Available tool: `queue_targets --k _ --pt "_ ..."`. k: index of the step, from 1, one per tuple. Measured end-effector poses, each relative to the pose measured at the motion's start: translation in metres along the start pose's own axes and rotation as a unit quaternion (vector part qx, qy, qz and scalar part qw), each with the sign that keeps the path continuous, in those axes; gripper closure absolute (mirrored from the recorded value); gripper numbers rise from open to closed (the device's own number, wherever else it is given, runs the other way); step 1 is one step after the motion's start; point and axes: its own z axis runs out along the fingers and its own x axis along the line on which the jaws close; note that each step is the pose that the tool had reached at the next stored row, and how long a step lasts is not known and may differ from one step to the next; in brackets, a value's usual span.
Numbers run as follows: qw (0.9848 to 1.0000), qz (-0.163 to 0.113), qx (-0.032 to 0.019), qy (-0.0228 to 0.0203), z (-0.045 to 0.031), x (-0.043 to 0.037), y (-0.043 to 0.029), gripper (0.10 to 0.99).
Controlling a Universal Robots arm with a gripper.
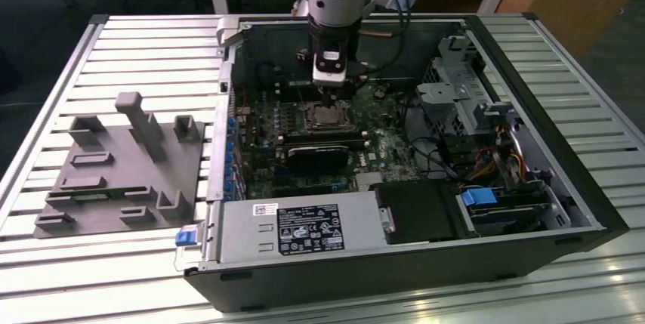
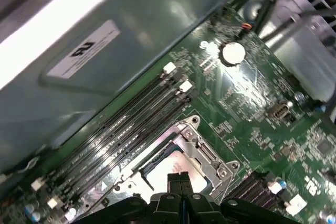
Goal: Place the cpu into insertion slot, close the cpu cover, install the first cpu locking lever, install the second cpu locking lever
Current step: 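Close the cpu cover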
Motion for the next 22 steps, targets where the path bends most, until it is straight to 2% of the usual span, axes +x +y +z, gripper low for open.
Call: queue_targets --k 3,6,11,14,17,20,22 --pt "0.9996 -0.028 -0.0004 0.0007 0.0001 0.0000 0.0000 0.984" --pt "0.9985 -0.055 -0.0007 0.0013 0.0001 0.0000 0.0000 0.984" --pt "0.9950 -0.100 -0.0013 0.0025 0.0002 0.0000 0.0000 0.984" --pt "0.9919 -0.127 -0.0016 0.0031 0.0003 0.0000 0.0000 0.984" --pt "0.9880 -0.154 -0.0020 0.0038 0.0003 0.0000 0.0000 0.984" --pt "0.9835 -0.181 -0.0024 0.0045 0.0004 0.0000 0.0000 0.984" --pt "0.9799 -0.199 -0.0028 0.0051 0.0005 0.0000 0.0000 0.984"
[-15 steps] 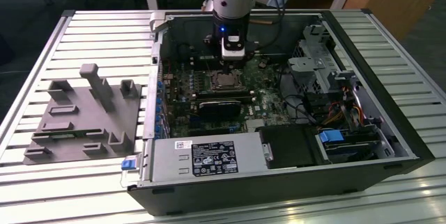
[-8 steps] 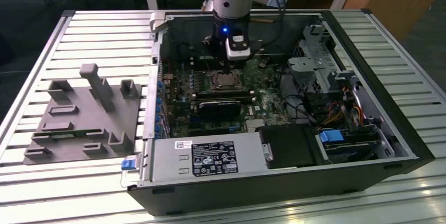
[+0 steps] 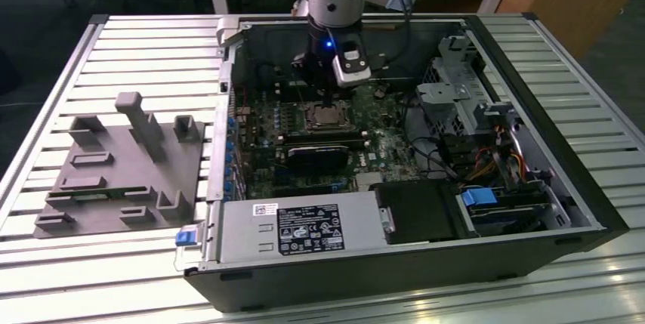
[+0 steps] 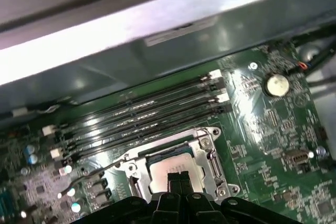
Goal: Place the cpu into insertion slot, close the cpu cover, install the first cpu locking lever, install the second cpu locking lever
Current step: 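Close the cpu cover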
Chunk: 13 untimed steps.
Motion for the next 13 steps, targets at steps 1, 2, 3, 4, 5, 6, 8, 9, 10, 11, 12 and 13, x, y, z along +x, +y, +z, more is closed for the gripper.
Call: queue_targets --k 1,2,3,4,5,6,8,9,10,11,12,13 --pt "1.0000 -0.009 -0.0002 0.0003 0.0000 0.0000 0.0000 0.984" --pt "0.9998 -0.018 -0.0005 0.0005 0.0001 0.0000 0.0000 0.984" --pt "0.9996 -0.027 -0.0008 0.0008 0.0002 0.0000 0.0000 0.984" --pt "0.9994 -0.036 -0.0010 0.0010 0.0003 0.0000 0.0000 0.984" --pt "0.9990 -0.044 -0.0012 0.0009 0.0004 0.0000 0.0000 0.984" --pt "0.9987 -0.050 -0.0014 0.0004 0.0006 0.0000 -0.0001 0.984" --pt "0.9983 -0.059 -0.0025 -0.0031 0.0008 0.0000 -0.0001 0.984" --pt "0.9982 -0.060 -0.0034 -0.0061 0.0008 0.0006 -0.0003 0.984" --pt "0.9981 -0.060 -0.0038 -0.0099 0.0008 0.0022 -0.0008 0.984" --pt "0.9980 -0.061 -0.0036 -0.0151 0.0008 0.0042 -0.0014 0.984" --pt "0.9979 -0.061 -0.0032 -0.0204 0.0007 0.0061 -0.0020 0.984" --pt "0.9978 -0.061 -0.0029 -0.0247 0.0007 0.0072 -0.0024 0.984"
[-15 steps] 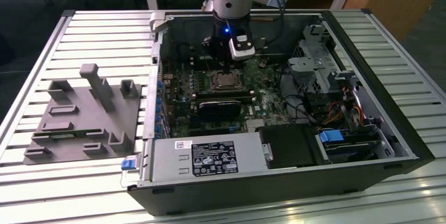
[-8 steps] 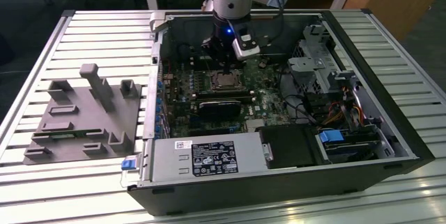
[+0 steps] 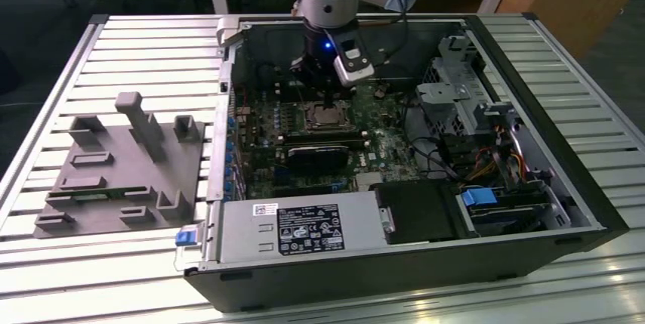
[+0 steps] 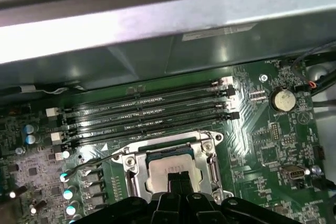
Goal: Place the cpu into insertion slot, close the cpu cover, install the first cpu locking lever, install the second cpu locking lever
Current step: 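Close the cpu cover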
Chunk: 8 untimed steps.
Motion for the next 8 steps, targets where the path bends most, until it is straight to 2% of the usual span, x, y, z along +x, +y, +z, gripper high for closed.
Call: queue_targets --k 2,5,8 --pt "1.0000 0.002 0.0017 -0.0025 0.0001 0.0003 0.0000 0.984" --pt "0.9998 0.020 0.0035 -0.0031 -0.0001 0.0005 -0.0002 0.984" --pt "0.9997 0.023 0.0037 -0.0032 0.0000 0.0005 -0.0001 0.984"
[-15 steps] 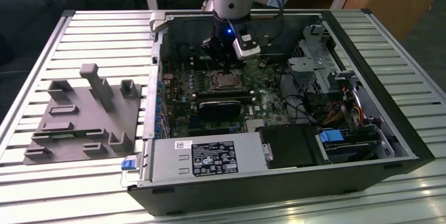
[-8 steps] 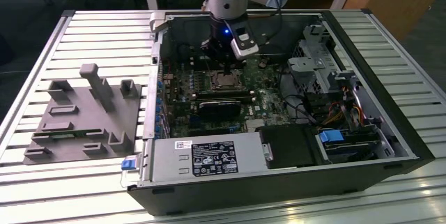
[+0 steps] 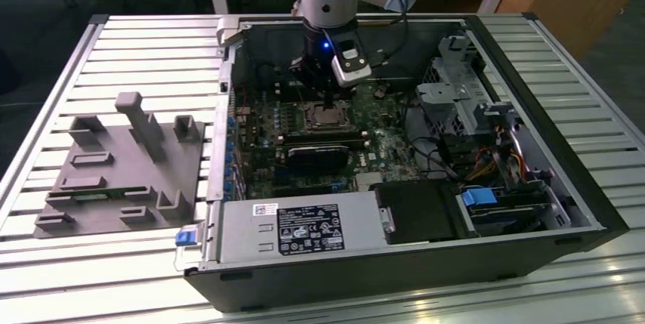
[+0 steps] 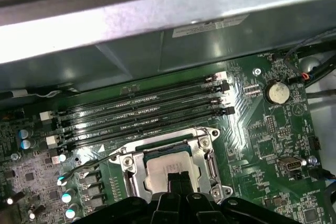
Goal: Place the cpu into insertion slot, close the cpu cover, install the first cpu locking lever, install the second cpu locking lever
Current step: 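Close the cpu cover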
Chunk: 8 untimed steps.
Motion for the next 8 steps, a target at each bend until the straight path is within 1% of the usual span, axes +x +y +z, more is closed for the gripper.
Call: queue_targets --k 4,8 --pt "1.0000 0.000 0.0000 0.0000 -0.0029 -0.0002 0.0001 0.984" --pt "1.0000 0.000 0.0000 0.0000 -0.0036 -0.0002 0.0001 0.984"
